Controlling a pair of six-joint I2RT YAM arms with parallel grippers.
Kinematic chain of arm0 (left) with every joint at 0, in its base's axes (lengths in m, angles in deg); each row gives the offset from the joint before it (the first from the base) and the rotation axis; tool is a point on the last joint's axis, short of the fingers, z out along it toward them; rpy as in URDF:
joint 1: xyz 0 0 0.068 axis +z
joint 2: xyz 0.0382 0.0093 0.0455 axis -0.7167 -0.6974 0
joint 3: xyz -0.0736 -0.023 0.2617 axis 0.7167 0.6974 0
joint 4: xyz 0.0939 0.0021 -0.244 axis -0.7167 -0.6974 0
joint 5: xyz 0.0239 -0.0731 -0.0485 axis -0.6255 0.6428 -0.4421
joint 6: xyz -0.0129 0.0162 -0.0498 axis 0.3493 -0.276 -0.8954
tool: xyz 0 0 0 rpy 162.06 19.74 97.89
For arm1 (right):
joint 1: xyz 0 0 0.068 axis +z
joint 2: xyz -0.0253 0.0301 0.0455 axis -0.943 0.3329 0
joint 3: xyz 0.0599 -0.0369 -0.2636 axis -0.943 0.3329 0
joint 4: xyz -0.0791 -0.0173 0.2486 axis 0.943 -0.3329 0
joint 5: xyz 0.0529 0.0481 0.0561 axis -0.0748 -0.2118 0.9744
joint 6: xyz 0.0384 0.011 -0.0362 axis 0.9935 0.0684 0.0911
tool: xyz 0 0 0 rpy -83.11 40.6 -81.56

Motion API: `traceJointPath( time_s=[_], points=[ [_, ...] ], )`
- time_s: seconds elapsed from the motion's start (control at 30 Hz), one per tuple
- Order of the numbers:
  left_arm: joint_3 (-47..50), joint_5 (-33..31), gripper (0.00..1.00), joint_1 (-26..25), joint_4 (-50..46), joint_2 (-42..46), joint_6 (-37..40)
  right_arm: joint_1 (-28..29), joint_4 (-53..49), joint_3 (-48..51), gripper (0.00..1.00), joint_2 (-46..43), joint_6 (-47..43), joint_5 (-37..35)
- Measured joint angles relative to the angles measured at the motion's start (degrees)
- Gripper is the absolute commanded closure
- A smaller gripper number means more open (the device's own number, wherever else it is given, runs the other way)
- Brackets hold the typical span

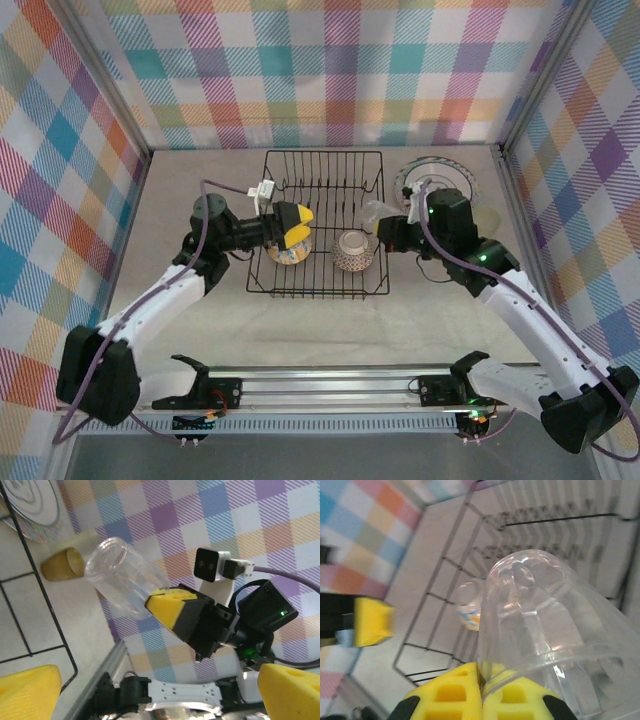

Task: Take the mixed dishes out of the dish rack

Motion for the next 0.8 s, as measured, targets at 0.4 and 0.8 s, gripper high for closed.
traceJointPath(
  time_s=[0.4, 0.8],
  points=[
    [-4.52, -19.15, 0.0, -1.88, -35.58, 12.68, 30.14, -10.14, -26.21, -8.02, 1.0, 10.51, -3.87, -23.1],
    [-3.56, -21.62, 0.0, -3.02, -38.53, 15.39, 33.35, -15.37, -32.33, -8.0, 1.0, 16.33, -4.0, -29.42]
  ],
)
